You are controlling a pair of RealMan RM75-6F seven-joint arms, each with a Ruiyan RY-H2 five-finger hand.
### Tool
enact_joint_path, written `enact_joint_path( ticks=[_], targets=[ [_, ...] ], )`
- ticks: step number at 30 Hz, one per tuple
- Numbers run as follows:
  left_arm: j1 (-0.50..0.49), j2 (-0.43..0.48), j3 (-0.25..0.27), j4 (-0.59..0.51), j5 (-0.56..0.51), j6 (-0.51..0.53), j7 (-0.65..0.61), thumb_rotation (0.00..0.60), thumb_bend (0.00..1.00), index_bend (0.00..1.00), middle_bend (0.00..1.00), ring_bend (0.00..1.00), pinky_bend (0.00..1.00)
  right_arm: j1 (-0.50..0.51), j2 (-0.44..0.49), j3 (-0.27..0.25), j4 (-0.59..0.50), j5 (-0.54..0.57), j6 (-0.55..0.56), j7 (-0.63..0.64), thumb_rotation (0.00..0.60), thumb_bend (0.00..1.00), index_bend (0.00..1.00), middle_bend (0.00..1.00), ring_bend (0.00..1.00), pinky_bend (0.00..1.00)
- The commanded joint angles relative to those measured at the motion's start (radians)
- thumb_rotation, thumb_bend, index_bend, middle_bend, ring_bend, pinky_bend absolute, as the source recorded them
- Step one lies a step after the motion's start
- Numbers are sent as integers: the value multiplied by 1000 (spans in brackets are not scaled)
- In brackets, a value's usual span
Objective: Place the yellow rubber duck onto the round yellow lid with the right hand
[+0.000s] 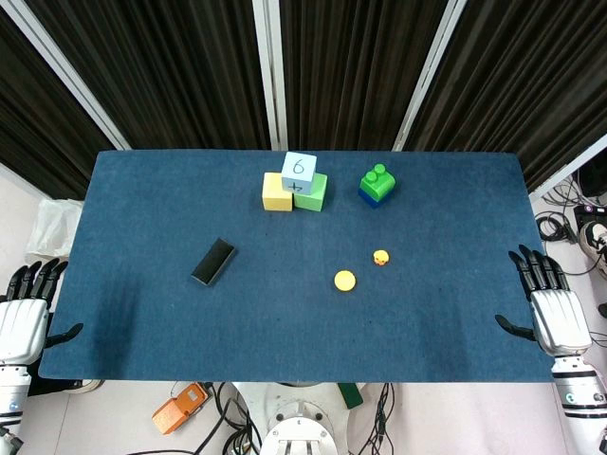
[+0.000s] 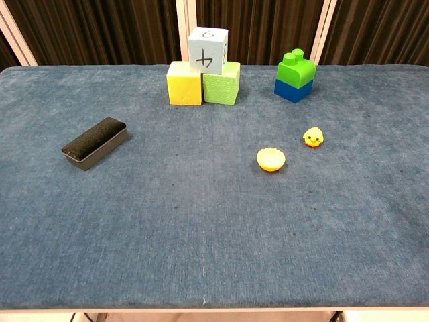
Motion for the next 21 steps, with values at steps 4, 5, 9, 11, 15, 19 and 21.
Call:
enact_joint_path(
  ticks=[4, 5, 9, 11, 15, 19, 21],
  targets=[
    [-1, 1, 2, -1, -1, -3, 2, 600, 18, 82, 56, 0, 0, 6, 3, 6, -5, 0, -29, 1, 600, 255, 0, 26, 0, 103],
    [-1, 2, 2, -2, 0, -3, 4, 600, 18, 82, 56, 0, 0, 12, 4, 9, -6, 2, -43, -2, 600, 255, 0, 26, 0, 103],
    [0, 3, 3, -4, 3, 2, 3, 600, 18, 82, 56, 0, 0, 74, 6, 35, -19, 17, -140, -33, 600, 255, 0, 24, 0, 119],
    [1, 2, 3, -4, 5, 6, 1, 600, 18, 82, 56, 0, 0, 124, 0, 57, -24, 36, -211, -57, 600, 255, 0, 23, 0, 143],
    [3, 2, 5, -3, 9, 13, 0, 600, 18, 82, 56, 0, 0, 270, -48, 119, 6, 132, -430, -111, 600, 266, 15, 23, 0, 173],
    [10, 2, 8, -3, 6, 18, -4, 600, 18, 82, 56, 0, 0, 384, -138, 159, 81, 223, -575, -186, 600, 274, 77, 23, 3, 199],
    [14, 1, 9, 0, 2, 20, -8, 600, 18, 82, 56, 0, 0, 434, -195, 172, 140, 272, -633, -217, 600, 299, 129, 26, 14, 210]
  ],
)
